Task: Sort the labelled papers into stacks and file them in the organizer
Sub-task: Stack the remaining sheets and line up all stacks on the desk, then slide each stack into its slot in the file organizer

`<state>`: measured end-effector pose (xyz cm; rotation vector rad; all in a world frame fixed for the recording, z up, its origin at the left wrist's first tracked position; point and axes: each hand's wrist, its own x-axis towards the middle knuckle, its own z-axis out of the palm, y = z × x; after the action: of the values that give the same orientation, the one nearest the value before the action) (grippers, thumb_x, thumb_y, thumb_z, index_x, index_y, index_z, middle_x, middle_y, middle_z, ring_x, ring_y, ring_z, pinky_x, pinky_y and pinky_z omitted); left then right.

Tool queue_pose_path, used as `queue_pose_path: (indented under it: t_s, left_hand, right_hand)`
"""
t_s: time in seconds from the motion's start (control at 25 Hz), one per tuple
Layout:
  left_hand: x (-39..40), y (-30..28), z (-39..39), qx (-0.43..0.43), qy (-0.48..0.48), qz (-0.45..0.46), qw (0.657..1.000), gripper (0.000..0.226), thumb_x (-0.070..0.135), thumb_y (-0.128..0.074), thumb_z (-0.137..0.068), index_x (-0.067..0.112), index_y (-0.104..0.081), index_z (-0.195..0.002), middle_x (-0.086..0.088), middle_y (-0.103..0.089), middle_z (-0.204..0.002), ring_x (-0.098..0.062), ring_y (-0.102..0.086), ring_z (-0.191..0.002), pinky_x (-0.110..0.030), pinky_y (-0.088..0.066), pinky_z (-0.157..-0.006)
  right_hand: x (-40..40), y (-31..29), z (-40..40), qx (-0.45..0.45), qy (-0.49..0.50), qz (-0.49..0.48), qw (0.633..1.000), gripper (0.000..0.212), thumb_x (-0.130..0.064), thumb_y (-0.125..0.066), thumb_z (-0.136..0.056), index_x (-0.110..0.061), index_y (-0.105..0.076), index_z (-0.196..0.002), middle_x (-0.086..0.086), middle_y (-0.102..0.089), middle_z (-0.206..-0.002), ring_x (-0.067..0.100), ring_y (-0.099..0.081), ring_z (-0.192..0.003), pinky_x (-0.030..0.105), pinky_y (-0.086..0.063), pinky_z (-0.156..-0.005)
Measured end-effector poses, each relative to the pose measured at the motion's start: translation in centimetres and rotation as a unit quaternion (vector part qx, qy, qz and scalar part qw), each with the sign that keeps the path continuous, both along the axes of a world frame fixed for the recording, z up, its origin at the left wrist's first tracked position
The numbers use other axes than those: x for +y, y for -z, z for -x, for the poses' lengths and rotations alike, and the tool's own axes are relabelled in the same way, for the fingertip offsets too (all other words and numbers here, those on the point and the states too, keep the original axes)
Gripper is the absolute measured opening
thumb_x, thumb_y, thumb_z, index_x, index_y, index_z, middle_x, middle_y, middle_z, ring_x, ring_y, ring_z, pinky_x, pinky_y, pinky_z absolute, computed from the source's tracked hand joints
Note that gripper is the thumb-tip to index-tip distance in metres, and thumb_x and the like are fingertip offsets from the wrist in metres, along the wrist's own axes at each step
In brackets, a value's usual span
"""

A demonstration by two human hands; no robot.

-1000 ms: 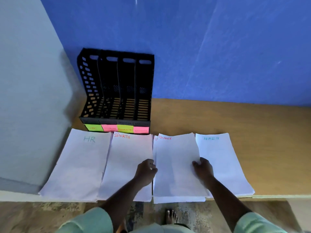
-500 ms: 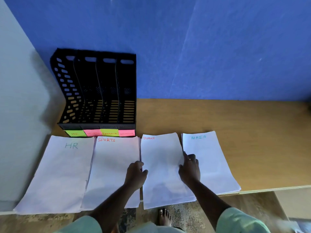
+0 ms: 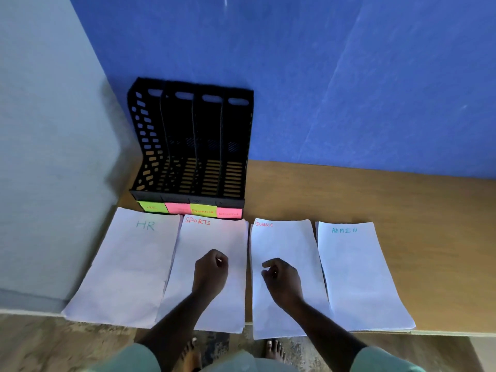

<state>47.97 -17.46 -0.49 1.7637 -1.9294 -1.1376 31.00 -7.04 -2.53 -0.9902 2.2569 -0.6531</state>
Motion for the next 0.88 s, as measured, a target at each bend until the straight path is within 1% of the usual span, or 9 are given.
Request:
queue_pose_path:
  t_s: [0.16, 0.24, 0.32, 0.4, 0.44, 0.56, 0.68, 0.8, 0.88]
  left_hand:
    - [-2.9, -0.1, -6.9, -0.056, -0.056, 0.068, 0.995, 0.002, 0.016, -0.061, -0.088, 0.016, -0.062, -0.090, -0.002, -0.070, -0.087, -0.020, -0.067, -0.083, -0.023, -0.049, -0.066]
    - [-3.5, 0.2, -10.7, -0.118, -0.053, 0.090, 0.987, 0.019, 0.023, -0.068, -0.084, 0.018, -0.057, -0.098, -0.004, -0.066, -0.098, -0.021, -0.064, -0.090, -0.031, -0.055, -0.074]
    - [-3.6, 0.7, -13.3, -0.204, -0.018, 0.076, 0.976, 0.043, 0.039, -0.072, -0.077, 0.021, -0.051, -0.110, -0.004, -0.058, -0.110, -0.023, -0.057, -0.099, -0.036, -0.054, -0.081]
    - [-3.5, 1.3, -15.4, -0.261, 0.030, 0.048, 0.964, 0.062, 0.051, -0.070, -0.073, 0.024, -0.044, -0.122, -0.004, -0.049, -0.122, -0.025, -0.050, -0.110, -0.038, -0.052, -0.087]
    - [-3.4, 1.7, -16.2, -0.271, 0.050, 0.038, 0.960, 0.067, 0.055, -0.069, -0.073, 0.025, -0.041, -0.126, -0.004, -0.045, -0.128, -0.026, -0.046, -0.115, -0.039, -0.050, -0.089]
    - [-3.4, 2.4, -17.9, -0.271, 0.080, 0.019, 0.959, 0.081, 0.066, -0.066, -0.067, 0.030, -0.036, -0.132, -0.002, -0.035, -0.137, -0.025, -0.039, -0.121, -0.042, -0.048, -0.093]
    - [-3.6, 2.7, -19.0, -0.264, 0.096, -0.006, 0.960, 0.095, 0.074, -0.067, -0.057, 0.035, -0.029, -0.135, 0.002, -0.027, -0.141, -0.026, -0.033, -0.125, -0.048, -0.045, -0.094]
    - [-3.3, 2.7, -19.3, -0.286, 0.113, 0.000, 0.951, 0.105, 0.079, -0.065, -0.051, 0.036, -0.024, -0.138, 0.003, -0.023, -0.143, -0.027, -0.032, -0.127, -0.050, -0.045, -0.093]
    - [-3.3, 2.6, -19.0, -0.298, 0.109, 0.000, 0.948, 0.106, 0.080, -0.063, -0.052, 0.034, -0.022, -0.138, 0.001, -0.023, -0.143, -0.028, -0.032, -0.126, -0.050, -0.045, -0.093]
  right_hand:
    - [-4.4, -0.3, -6.9, -0.178, -0.044, -0.013, 0.983, 0.010, -0.028, -0.070, -0.084, -0.031, -0.073, -0.094, -0.005, -0.078, -0.083, 0.011, -0.073, -0.074, 0.034, -0.063, -0.077]
    - [-6.5, -0.3, -10.3, -0.274, -0.053, -0.013, 0.960, 0.018, -0.028, -0.074, -0.084, -0.024, -0.076, -0.102, 0.002, -0.079, -0.087, 0.020, -0.077, -0.082, 0.040, -0.064, -0.082]
    - [-8.3, -0.5, -13.3, -0.386, -0.021, -0.010, 0.922, 0.029, -0.018, -0.074, -0.088, -0.008, -0.072, -0.116, 0.009, -0.078, -0.098, 0.025, -0.076, -0.094, 0.040, -0.061, -0.091]
    - [-9.8, -0.5, -16.3, -0.467, 0.027, -0.009, 0.884, 0.027, -0.008, -0.070, -0.092, -0.002, -0.070, -0.118, 0.014, -0.076, -0.101, 0.027, -0.074, -0.097, 0.038, -0.059, -0.093]
    - [-10.3, -0.3, -17.6, -0.482, 0.037, -0.010, 0.876, 0.024, -0.006, -0.067, -0.093, -0.002, -0.071, -0.117, 0.015, -0.076, -0.103, 0.028, -0.074, -0.099, 0.037, -0.059, -0.093]
    - [-10.9, 0.5, -20.3, -0.462, 0.040, -0.015, 0.886, 0.022, -0.006, -0.059, -0.095, -0.004, -0.075, -0.110, 0.016, -0.076, -0.108, 0.030, -0.073, -0.101, 0.033, -0.060, -0.089]
    - [-11.2, 1.1, -21.2, -0.329, 0.009, -0.030, 0.944, 0.027, -0.019, -0.054, -0.090, -0.012, -0.076, -0.105, 0.010, -0.076, -0.103, 0.030, -0.070, -0.099, 0.040, -0.059, -0.091]
    - [-11.5, 0.3, -21.7, -0.242, -0.008, -0.071, 0.968, 0.041, -0.027, -0.050, -0.088, -0.017, -0.070, -0.123, 0.000, -0.074, -0.116, 0.020, -0.068, -0.103, 0.028, -0.056, -0.087]
    - [-11.8, -0.2, -21.8, -0.239, 0.000, -0.079, 0.968, 0.032, -0.022, -0.051, -0.090, -0.013, -0.073, -0.113, 0.003, -0.075, -0.107, 0.015, -0.069, -0.089, 0.022, -0.054, -0.074]
